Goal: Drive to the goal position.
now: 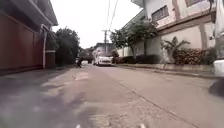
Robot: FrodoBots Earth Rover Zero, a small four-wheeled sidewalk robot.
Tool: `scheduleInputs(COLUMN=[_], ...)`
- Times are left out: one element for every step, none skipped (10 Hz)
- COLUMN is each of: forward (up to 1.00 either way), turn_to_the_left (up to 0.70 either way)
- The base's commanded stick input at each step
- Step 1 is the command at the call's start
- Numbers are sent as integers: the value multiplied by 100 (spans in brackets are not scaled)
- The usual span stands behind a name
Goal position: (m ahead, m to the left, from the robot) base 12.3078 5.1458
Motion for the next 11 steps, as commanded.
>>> scheduleInputs(forward=[85, 85, 85, 85, 85, 85, 85, 85, 85, 85, 85], turn_to_the_left=[0, 0, 0, 0, 0, 0, 0, 0, 0, 0, 0])
